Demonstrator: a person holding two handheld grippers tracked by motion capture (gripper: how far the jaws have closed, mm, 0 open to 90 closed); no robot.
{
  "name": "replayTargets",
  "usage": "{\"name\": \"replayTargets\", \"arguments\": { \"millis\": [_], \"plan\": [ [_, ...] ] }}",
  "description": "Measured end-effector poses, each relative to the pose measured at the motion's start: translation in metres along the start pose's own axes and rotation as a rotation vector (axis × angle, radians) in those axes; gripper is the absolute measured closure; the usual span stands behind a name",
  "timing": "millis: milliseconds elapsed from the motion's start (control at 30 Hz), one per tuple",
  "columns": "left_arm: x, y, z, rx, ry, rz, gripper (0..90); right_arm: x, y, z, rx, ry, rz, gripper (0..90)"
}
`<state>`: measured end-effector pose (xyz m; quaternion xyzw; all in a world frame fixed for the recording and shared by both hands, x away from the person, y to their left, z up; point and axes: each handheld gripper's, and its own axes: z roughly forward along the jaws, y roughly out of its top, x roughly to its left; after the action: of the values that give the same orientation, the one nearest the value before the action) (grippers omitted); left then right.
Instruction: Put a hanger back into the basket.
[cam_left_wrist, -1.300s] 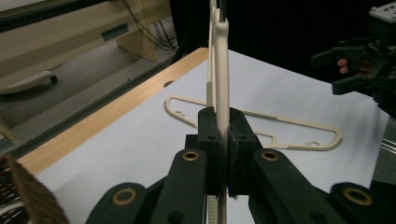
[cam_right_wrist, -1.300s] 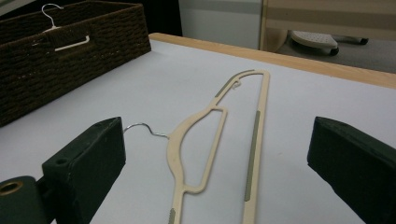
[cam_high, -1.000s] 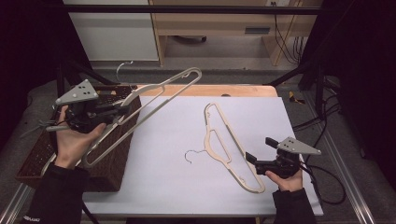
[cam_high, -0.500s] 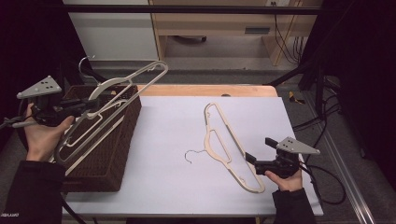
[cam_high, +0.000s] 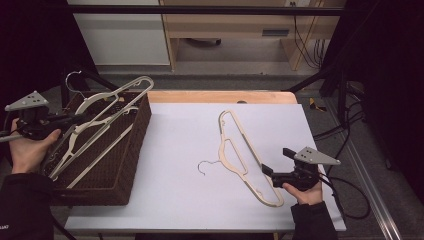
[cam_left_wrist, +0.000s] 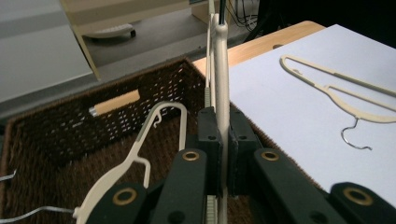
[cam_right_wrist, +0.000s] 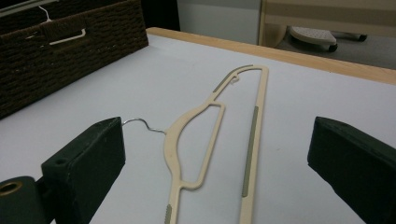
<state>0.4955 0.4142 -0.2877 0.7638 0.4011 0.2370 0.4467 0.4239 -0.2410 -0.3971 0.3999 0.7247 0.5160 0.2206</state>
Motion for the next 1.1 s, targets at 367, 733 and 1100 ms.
{"name": "replayTargets", "arguments": {
  "millis": [367, 733, 1100],
  "plan": [
    [0.023, -0.028, 0.002, 0.057, 0.023, -0.054, 86.3, 0.0, 0.0, 0.001, 0.004, -0.001, -0.003, 4.3],
    [0.024, -0.057, 0.022, 0.161, 0.016, -0.092, 86.3, 0.0, -0.001, 0.001, 0.012, 0.001, -0.007, 4.3],
    [0.025, -0.076, 0.045, 0.255, 0.071, -0.149, 85.1, 0.001, -0.001, 0.002, 0.012, 0.0, -0.004, 4.3]
  ]
}}
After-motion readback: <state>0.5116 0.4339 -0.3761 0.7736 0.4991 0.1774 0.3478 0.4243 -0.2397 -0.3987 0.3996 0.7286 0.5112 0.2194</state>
